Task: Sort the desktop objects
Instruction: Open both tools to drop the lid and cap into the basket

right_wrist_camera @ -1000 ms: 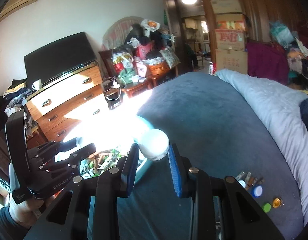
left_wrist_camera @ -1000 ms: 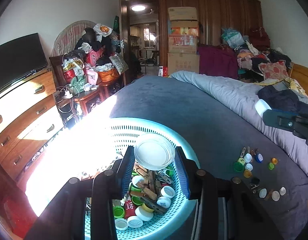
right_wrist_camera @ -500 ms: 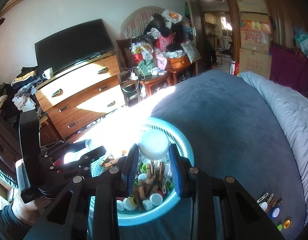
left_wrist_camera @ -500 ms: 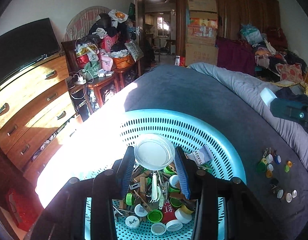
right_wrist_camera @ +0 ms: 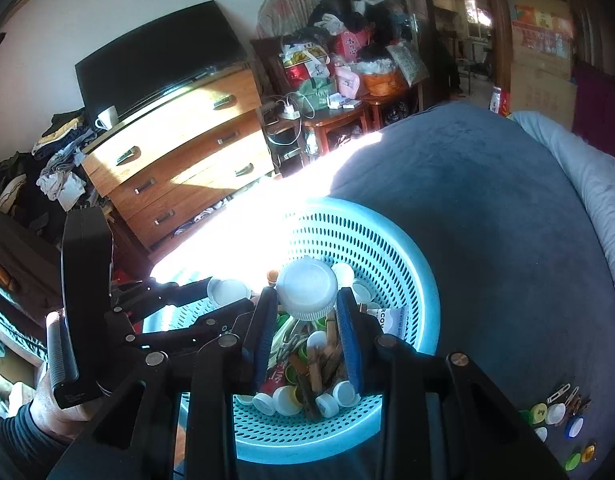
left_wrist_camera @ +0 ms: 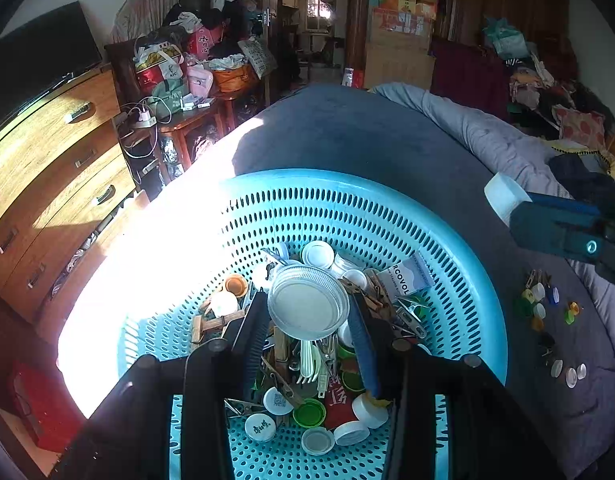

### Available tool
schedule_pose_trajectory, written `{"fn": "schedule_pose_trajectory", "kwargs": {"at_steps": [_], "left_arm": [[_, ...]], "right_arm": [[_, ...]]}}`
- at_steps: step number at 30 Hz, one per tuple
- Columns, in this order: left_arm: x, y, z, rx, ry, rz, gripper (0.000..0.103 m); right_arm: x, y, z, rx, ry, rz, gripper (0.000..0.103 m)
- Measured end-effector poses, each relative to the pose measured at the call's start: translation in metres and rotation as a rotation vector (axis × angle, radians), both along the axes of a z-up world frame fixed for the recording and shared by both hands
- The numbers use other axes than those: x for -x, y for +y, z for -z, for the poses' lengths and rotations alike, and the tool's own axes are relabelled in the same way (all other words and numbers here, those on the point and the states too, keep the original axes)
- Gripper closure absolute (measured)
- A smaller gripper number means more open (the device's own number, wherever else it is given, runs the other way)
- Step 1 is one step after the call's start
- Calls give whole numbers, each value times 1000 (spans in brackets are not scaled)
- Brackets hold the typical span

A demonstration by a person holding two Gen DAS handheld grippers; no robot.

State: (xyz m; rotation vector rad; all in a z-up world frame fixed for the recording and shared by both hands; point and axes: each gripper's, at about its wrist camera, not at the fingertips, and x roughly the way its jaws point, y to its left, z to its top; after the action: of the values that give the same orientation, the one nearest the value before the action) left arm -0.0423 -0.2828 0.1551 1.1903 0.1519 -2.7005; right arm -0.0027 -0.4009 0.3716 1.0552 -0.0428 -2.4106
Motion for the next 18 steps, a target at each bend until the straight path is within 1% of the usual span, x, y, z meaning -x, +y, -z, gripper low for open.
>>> {"fn": "schedule_pose_trajectory", "kwargs": {"at_steps": [4,5,6,7,11,14,15,16,18], "left_arm": [[0,0,-1,20,2,-17,61],[-1,0,-1,24,1,-25,61],[-2,-1,-2,28,3,-31,61],[-3,0,-2,29,2,-34,61],[-4,4,-1,36,-2,-31,61],[-7,12,-4,38,11,-3,61],[-9,18,-6,37,25,15,60],[-11,24,-8,41,37,28,56],[-15,42,-15,55,62,59,52]], "right_arm": [[0,0,2,3,-5,-4,71],[1,0,2,8,-3,-2,65],[0,2,2,17,-2,1,57],[0,2,2,22,0,4,56],[-13,16,1,41,22,24,56],[-44,37,-3,64,61,63,51],[-58,46,-3,66,74,85,47],[-76,59,-2,67,87,114,44],[-112,84,3,61,104,173,33]]}}
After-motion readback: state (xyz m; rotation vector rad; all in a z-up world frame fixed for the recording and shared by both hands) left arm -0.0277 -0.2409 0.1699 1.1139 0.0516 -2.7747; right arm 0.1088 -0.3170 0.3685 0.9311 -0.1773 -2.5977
